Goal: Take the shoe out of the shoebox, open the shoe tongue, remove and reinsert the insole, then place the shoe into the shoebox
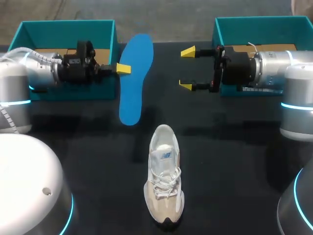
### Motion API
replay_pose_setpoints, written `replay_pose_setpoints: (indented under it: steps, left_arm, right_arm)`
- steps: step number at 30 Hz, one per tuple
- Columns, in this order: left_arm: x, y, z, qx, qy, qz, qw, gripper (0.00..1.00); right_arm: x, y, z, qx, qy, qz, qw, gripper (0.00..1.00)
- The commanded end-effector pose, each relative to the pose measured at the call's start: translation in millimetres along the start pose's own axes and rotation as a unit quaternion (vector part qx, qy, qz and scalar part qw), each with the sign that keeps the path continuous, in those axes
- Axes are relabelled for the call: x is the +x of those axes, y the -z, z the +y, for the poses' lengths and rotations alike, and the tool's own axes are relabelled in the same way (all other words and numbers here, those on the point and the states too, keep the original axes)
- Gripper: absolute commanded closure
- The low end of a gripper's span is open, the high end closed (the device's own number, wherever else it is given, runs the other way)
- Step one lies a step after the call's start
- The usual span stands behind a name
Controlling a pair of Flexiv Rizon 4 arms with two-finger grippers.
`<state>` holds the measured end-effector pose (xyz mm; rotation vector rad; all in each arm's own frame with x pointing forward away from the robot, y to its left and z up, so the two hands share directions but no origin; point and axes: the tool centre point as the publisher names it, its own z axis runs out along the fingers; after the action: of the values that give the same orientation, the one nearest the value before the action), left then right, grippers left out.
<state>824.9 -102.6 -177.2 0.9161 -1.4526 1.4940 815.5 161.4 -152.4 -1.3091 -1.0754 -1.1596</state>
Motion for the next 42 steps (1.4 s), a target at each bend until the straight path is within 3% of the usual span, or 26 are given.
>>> replay_pose_setpoints:
  steps: [1, 20, 38, 42]
  left_arm:
    - [-7.7, -5, 6, 0.049, 0.107, 0.001, 0.993, 1.0]
    - [-13.3, -9, 10, 0.035, 0.143, -0.015, 0.989, 1.0]
    - [-18.9, -30, 10, 0.064, 0.212, -0.038, 0.974, 1.0]
    - [-18.9, -30, 10, 0.064, 0.212, -0.038, 0.974, 1.0]
  right_arm:
    - [0.0, 0, -0.5, 0.0, 0.0, -0.001, 1.0, 0.0]
    - [0.0, 0, -0.5, 0.0, 0.0, -0.001, 1.0, 0.0]
    - [0.0, 0, -0.5, 0.0, 0.0, -0.001, 1.0, 0.0]
    - [6.0, 4, -0.7, 0.009, 0.003, -0.046, 0.999, 0.0]
